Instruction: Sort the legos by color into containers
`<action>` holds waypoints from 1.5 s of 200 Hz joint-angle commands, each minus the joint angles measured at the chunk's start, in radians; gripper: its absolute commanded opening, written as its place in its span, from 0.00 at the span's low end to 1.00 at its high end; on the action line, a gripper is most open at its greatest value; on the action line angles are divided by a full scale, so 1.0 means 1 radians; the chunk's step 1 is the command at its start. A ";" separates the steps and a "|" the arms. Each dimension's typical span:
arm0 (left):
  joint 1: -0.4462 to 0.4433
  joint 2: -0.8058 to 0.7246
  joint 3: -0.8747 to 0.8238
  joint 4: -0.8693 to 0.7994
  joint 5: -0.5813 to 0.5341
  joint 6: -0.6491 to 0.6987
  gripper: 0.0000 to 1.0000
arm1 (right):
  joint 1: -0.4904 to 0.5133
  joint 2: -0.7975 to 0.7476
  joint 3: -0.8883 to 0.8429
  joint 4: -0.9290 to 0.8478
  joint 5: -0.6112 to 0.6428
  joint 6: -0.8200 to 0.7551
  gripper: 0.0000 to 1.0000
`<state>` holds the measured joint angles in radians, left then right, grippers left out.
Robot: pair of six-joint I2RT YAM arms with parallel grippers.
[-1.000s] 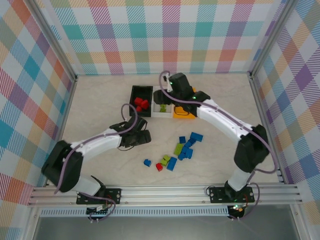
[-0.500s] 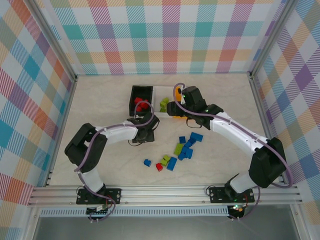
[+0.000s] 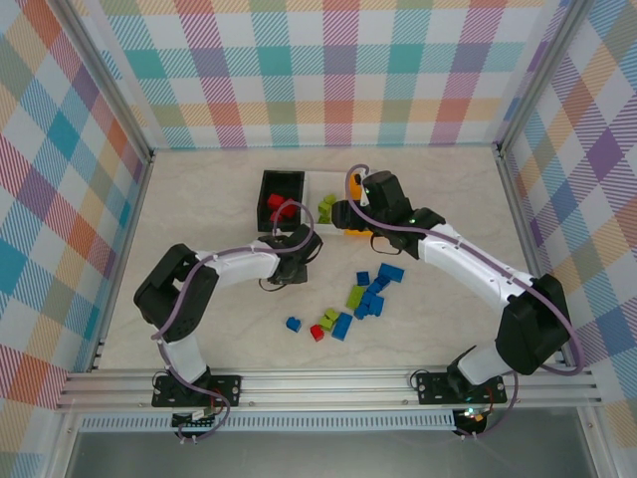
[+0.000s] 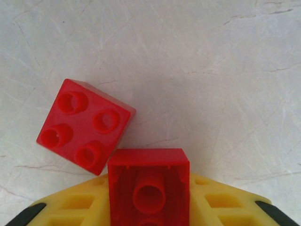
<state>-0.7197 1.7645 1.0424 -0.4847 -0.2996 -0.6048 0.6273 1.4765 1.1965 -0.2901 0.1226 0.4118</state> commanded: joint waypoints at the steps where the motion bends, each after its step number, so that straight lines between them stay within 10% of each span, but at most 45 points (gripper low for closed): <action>1: -0.011 -0.123 -0.011 -0.045 -0.007 -0.011 0.36 | -0.008 -0.034 -0.015 0.025 0.007 0.021 0.69; 55: 0.096 -0.187 0.143 -0.102 -0.069 0.007 0.36 | -0.014 -0.038 -0.037 0.042 -0.005 0.029 0.69; 141: 0.224 0.244 0.596 -0.089 -0.139 0.023 0.35 | -0.015 -0.074 -0.074 0.042 -0.050 0.029 0.69; 180: 0.226 0.311 0.684 -0.126 -0.114 0.012 0.64 | -0.014 -0.098 -0.109 0.026 -0.125 0.023 0.71; 250: 0.221 -0.145 0.327 0.004 -0.020 -0.066 1.00 | 0.118 0.061 -0.035 -0.012 -0.224 -0.025 0.73; 300: 0.212 -0.579 -0.019 -0.042 -0.040 -0.123 1.00 | 0.240 0.380 0.184 -0.034 -0.215 -0.038 0.73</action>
<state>-0.4995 1.3220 1.1488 -0.4824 -0.3305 -0.6838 0.8242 1.7370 1.2732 -0.3012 -0.0788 0.4026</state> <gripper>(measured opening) 0.997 0.728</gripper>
